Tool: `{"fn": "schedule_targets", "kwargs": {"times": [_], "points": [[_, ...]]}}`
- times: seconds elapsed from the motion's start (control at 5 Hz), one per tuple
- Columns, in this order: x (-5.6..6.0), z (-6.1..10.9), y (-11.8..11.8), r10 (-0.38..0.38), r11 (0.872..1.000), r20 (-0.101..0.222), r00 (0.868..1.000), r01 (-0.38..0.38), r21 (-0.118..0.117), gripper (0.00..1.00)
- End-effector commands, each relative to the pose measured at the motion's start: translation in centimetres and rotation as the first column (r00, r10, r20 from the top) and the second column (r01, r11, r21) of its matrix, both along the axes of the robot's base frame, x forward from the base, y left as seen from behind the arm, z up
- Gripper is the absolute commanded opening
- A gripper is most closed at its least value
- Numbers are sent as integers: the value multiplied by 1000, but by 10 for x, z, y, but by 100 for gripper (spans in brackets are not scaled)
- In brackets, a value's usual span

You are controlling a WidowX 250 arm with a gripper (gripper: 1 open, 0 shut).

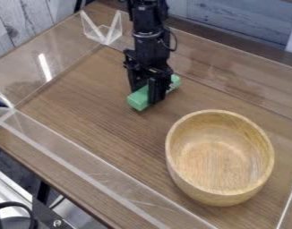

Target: Put the green block in the brown bowl

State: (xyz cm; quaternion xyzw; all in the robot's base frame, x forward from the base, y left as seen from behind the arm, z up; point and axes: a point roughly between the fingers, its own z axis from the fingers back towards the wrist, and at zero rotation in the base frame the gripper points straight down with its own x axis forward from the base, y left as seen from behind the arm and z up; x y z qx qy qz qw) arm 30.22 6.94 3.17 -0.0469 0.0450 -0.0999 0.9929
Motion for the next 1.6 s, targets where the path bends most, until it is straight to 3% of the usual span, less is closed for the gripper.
{"fn": "schedule_targets", "kwargs": {"times": [0.0,0.4,0.6,0.8,1.0,1.2,1.4], "points": [[4,17,0,-6,1000,48,999,5,11,0],[2,37,-4,22,1000,64,998,-23,14,0],[1,67,-14,72,997,105,992,-75,32,0],[-4,92,-36,60,998,135,989,-63,19,0],[-9,102,-67,29,1000,137,990,-29,0,0],[-17,97,-105,-16,1000,128,992,17,-9,0],[-31,88,-132,-52,998,107,993,54,-18,0]]}}
